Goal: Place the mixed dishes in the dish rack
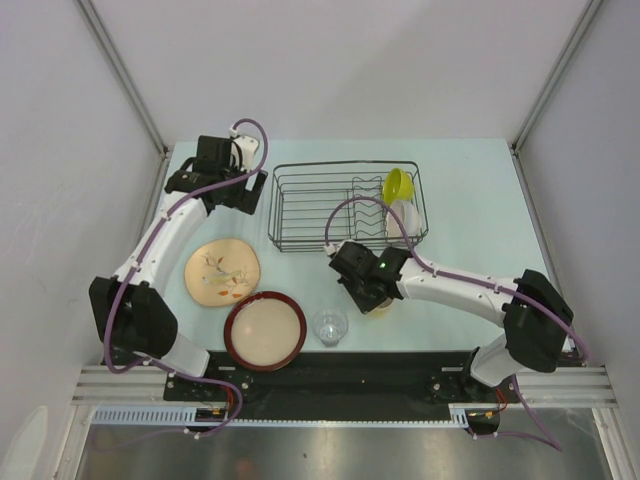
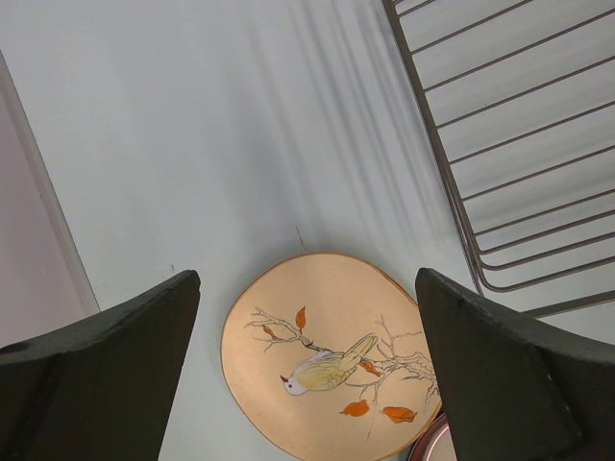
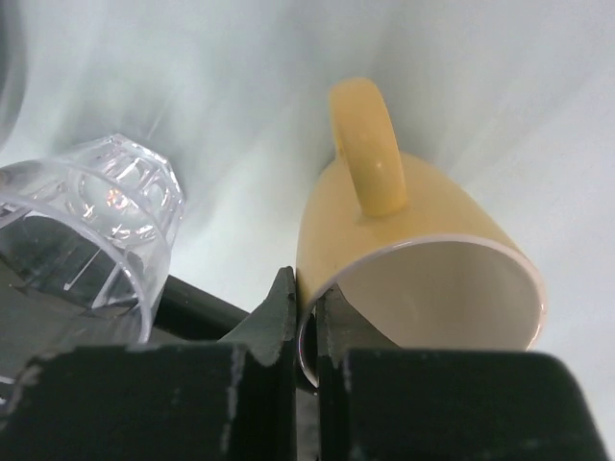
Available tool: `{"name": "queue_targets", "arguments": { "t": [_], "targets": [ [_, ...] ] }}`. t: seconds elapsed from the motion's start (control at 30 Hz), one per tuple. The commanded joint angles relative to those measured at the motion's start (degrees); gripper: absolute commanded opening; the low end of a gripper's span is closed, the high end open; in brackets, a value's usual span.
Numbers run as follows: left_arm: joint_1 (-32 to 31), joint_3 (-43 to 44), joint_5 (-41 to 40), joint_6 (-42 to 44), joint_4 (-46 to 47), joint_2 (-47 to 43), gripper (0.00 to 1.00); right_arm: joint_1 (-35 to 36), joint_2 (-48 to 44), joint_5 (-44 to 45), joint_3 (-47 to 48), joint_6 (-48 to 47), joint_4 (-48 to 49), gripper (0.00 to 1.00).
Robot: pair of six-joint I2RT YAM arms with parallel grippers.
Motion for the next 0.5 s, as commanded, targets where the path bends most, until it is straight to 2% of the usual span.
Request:
{"name": "queue_targets", "arguments": {
  "t": [0.0, 0.1, 0.3, 0.33, 0.37, 0.4, 0.43, 0.47],
  "targets": [
    [0.0, 2.6, 2.0, -0.8, 0.0, -2.9, 1.00, -2.9, -4.0, 0.4, 1.8, 0.4, 0.4, 0.00],
    [0.1, 6.7, 3.8, -2.0, -1.5, -2.1, 1.00, -7.2, -8.5, -4.4, 4.9, 0.6, 1.4, 0.00],
    [0.2, 19.2, 11.9, -5.7, -7.1, -0.1, 1.00, -19.4, -15.0, -25.2, 10.5, 2.1, 6.0, 0.00],
    [0.3, 20.8, 15.7, -6.8, -8.6, 0.1, 1.00, -21.7, -15.8, -33.3, 11.1, 4.2, 9.6, 0.00],
    [0.6, 22.2, 18.4, -7.3, -9.1, 0.2, 1.00, -23.7, -16.5, -37.8, 11.1, 5.8, 12.5, 0.00],
    [1.0, 24.1, 21.2, -8.0, -9.5, 0.3, 1.00, -25.4, -17.3, -42.1, 11.1, 7.7, 19.4, 0.00],
    [1.3, 24.6, 27.8, -9.4, -9.7, 0.2, 1.00, -29.0, -17.3, -50.4, 11.0, 13.8, 23.8, 0.00],
    [1.6, 25.0, 31.1, -10.1, -9.7, 0.3, 1.00, -29.9, -17.0, -53.6, 11.0, 16.9, 28.7, 0.00]
  ]
}}
